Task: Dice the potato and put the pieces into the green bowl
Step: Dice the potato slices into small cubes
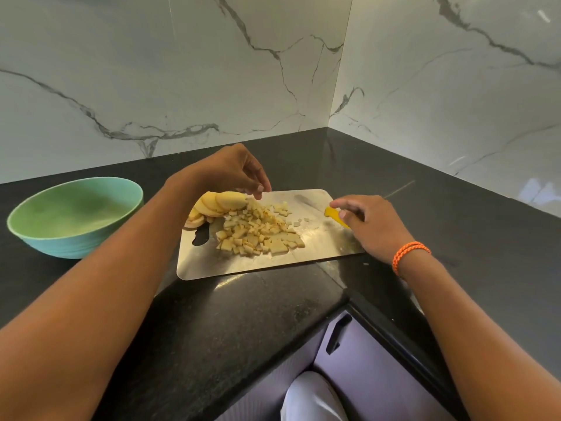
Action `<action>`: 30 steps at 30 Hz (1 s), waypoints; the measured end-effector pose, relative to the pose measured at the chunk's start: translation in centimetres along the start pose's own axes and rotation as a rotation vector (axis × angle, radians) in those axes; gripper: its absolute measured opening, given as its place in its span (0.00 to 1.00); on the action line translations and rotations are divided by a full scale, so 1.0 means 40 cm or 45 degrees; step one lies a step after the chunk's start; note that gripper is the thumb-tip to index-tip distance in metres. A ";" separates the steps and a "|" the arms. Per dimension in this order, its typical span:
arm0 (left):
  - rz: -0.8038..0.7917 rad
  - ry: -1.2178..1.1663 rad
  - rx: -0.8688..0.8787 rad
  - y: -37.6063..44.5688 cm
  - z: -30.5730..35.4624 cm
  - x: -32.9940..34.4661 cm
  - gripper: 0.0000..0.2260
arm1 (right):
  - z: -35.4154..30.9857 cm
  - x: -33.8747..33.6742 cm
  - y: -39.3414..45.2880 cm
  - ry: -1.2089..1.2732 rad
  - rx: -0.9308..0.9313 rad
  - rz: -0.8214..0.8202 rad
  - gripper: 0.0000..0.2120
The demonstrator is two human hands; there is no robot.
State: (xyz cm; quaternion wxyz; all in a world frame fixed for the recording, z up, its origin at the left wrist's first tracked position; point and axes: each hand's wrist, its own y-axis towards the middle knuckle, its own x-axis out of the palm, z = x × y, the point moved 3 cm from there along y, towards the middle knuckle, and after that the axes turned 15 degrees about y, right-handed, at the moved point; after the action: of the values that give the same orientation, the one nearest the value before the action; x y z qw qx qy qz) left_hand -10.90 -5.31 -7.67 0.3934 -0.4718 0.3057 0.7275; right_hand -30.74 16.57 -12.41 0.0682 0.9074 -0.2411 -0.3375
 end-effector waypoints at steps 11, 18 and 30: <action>-0.075 -0.046 0.093 -0.001 0.013 0.017 0.07 | -0.083 0.112 -0.017 0.079 -0.147 -0.176 0.14; -0.157 -0.011 0.061 0.001 0.026 0.034 0.04 | -0.067 0.073 -0.020 0.279 -0.130 -0.190 0.12; -0.059 -0.125 0.067 -0.040 -0.022 -0.043 0.07 | -0.032 0.055 -0.018 0.123 -0.095 0.038 0.12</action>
State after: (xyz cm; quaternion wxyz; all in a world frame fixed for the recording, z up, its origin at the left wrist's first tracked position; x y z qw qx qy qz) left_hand -8.70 -5.70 -6.52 0.4370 -0.4319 0.2942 0.7321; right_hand -28.20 16.07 -12.93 0.1186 0.9158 -0.2382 -0.3009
